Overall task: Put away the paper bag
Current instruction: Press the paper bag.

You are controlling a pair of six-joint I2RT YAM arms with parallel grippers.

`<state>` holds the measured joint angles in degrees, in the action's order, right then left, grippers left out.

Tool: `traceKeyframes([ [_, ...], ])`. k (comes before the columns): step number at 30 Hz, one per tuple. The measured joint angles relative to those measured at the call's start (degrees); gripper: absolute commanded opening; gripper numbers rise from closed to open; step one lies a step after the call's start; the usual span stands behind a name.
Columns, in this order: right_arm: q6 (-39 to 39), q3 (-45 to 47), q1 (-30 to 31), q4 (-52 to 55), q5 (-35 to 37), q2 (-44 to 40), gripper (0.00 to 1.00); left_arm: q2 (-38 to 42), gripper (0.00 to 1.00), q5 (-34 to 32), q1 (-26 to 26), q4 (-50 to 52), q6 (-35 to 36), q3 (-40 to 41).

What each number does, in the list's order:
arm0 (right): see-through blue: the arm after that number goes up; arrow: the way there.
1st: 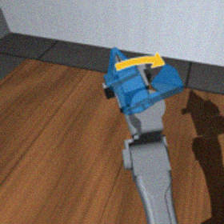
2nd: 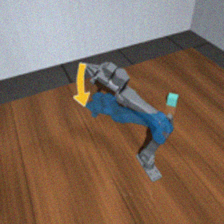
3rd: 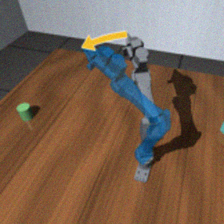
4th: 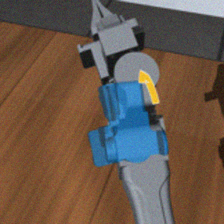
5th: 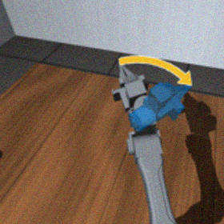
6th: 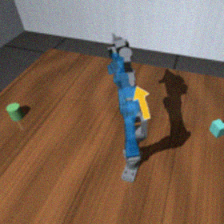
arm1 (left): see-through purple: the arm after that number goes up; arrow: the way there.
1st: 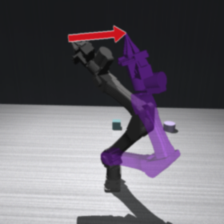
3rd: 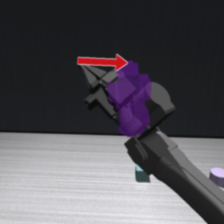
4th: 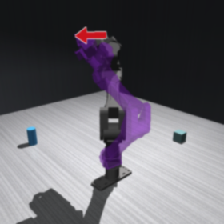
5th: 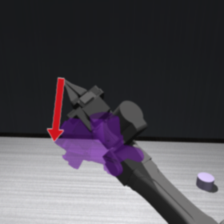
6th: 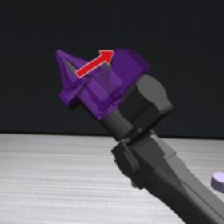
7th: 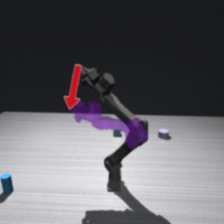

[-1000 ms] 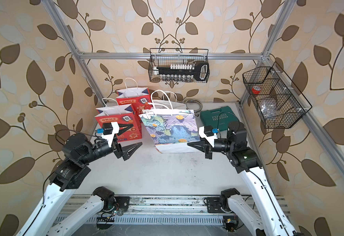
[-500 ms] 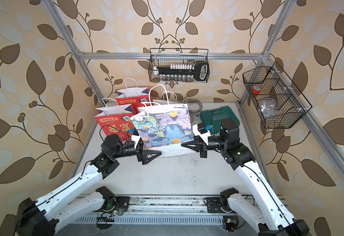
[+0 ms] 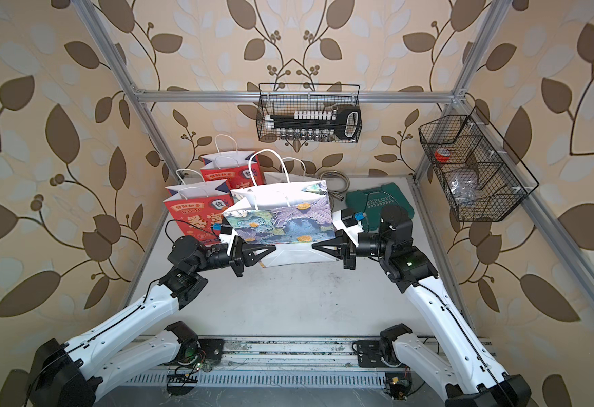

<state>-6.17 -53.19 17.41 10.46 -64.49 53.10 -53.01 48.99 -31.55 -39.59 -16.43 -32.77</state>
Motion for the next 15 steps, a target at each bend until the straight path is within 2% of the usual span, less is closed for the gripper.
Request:
traceKeyframes([
  [1, 0.2, 0.0, 0.0, -0.1, 0.0, 0.0, 0.0, 0.0, 0.43, 0.0, 0.0, -0.2, -0.5, 0.0],
  [2, 0.2, 0.0, 0.0, -0.1, 0.0, 0.0, 0.0, 0.0, 0.53, -0.2, 0.0, -0.5, -0.6, 0.0],
  [3, 0.4, 0.1, 0.0, -0.1, 0.0, -0.1, 0.0, 0.0, 0.55, -0.9, 0.0, -0.9, -1.1, -0.1],
  [4, 0.4, 0.2, 0.0, 0.0, 0.0, -0.1, 0.0, 0.1, 0.53, -1.5, 0.0, -1.2, -1.6, -0.2],
  [6, 0.4, 0.3, 0.0, 0.3, 0.0, -0.1, 0.0, 0.4, 0.4, -2.3, 0.0, -1.4, -2.1, -0.3],
  [8, 0.4, 0.4, -0.1, 0.5, 0.0, -0.1, 0.0, 0.5, 0.22, -2.8, 0.0, -1.9, -2.7, -0.7],
  [10, 0.4, 0.4, -0.1, 0.5, 0.1, -0.1, 0.0, 0.5, 0.0, -2.8, 0.0, -2.2, -3.1, -1.5],
  [15, 0.3, 0.4, -0.3, 0.5, 0.2, -0.2, 0.0, 0.6, 0.0, -2.5, 0.0, -2.6, -3.8, -2.1],
])
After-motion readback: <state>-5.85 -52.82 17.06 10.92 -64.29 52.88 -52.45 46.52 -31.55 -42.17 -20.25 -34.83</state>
